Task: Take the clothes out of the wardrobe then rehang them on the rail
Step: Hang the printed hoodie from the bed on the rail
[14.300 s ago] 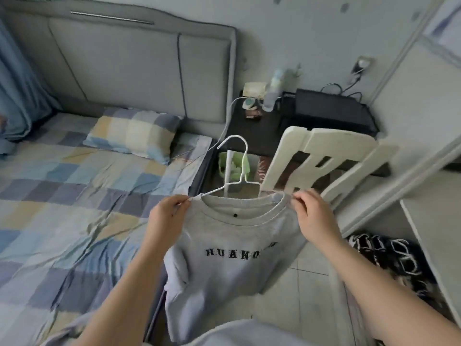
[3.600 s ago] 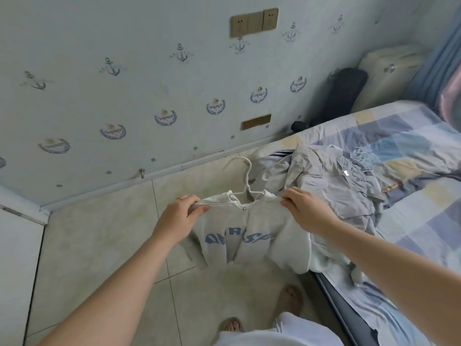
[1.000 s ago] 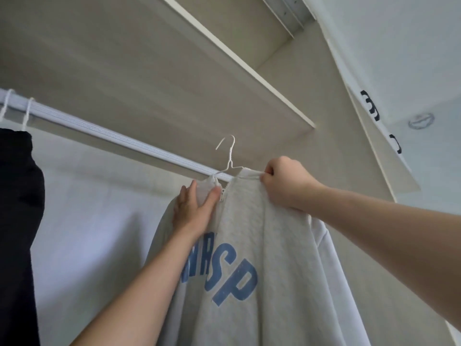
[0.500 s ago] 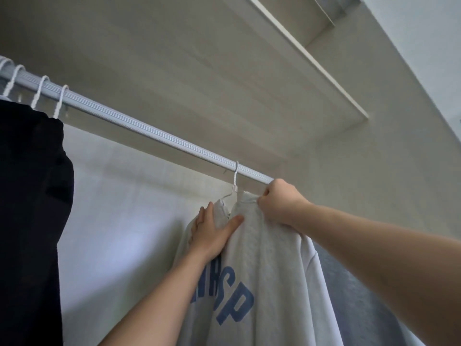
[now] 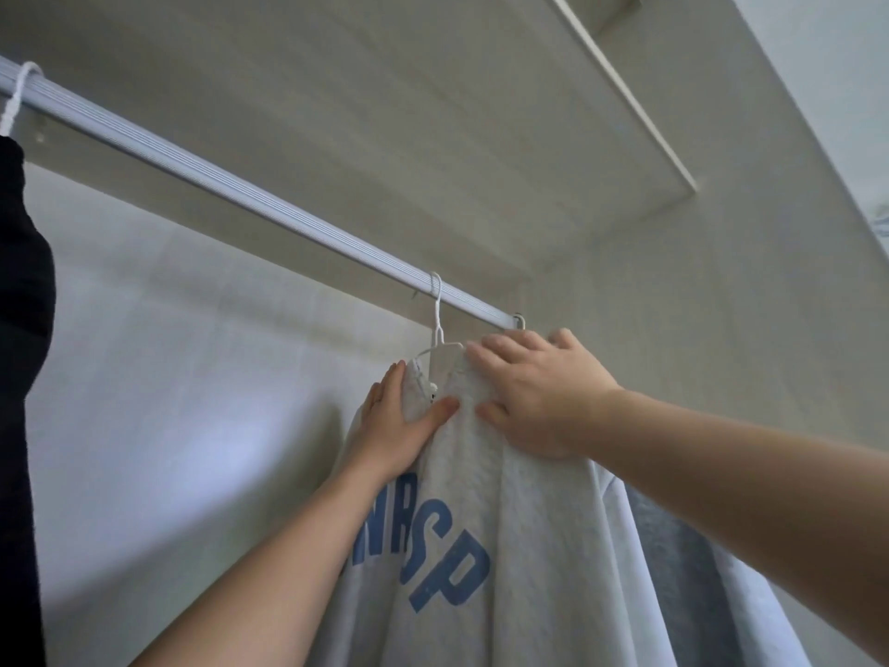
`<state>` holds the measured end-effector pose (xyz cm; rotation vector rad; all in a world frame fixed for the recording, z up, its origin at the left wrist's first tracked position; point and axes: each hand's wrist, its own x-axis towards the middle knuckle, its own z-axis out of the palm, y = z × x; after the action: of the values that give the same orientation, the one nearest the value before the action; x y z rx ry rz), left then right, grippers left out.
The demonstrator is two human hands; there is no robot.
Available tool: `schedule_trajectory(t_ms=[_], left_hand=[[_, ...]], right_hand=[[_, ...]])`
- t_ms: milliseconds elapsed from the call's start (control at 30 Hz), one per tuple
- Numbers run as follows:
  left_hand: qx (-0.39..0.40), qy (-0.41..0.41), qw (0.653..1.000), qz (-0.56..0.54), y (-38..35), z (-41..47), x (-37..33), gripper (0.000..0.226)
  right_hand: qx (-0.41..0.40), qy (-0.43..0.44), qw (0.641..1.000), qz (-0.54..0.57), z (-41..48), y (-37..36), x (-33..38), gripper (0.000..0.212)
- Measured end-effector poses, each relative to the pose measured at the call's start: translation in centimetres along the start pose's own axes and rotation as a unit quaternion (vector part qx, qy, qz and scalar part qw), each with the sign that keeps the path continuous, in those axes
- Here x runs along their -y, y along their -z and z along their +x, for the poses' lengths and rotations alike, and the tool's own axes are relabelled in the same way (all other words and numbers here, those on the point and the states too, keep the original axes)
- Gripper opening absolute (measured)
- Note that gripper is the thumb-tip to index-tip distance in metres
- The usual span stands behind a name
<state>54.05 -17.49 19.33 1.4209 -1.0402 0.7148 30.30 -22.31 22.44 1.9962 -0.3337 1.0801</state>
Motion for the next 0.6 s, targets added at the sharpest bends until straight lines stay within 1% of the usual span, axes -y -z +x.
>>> schedule_trajectory(t_ms=[67,133,200,333,433,500,600], left_hand=[[0.002,-0.005,1.0,-0.005,-1.0,0.3,0.1,0.113],[0.011,-0.011,1.0,-0.013,-2.3,0.5,0.2,0.112],[0.02,-0.028,0.999,-0.024,-3.7,0.5,0.1,0.109],[0.043,-0.04,0.997,-0.059,-6.9,0.8,-0.5,0.106],[0.078,-0.031,0.995,-0.052,-9.4,1.2,-1.0,0.119],[0.094,-0.022,0.994,-0.045,-11.2,1.2,-1.3,0.123],[0.076,-0.02,0.997,-0.017,-13.3,1.0,-1.1,0.12]], right_hand=[[0.037,0.019,0.998,-0.056,-0.7,-0.8,-0.5,0.08],[0.081,0.011,0.994,-0.072,-1.2,-1.6,-1.2,0.088],[0.109,-0.001,0.991,-0.077,-1.6,-2.4,-2.0,0.093],[0.134,-0.022,0.988,-0.078,-2.4,-4.4,-3.7,0.098],[0.155,-0.042,0.983,-0.085,-2.9,-5.7,-5.1,0.1],[0.159,-0.047,0.982,-0.091,-3.3,-6.6,-5.8,0.101],[0.138,-0.038,0.984,-0.104,-3.7,-7.8,-6.3,0.105]])
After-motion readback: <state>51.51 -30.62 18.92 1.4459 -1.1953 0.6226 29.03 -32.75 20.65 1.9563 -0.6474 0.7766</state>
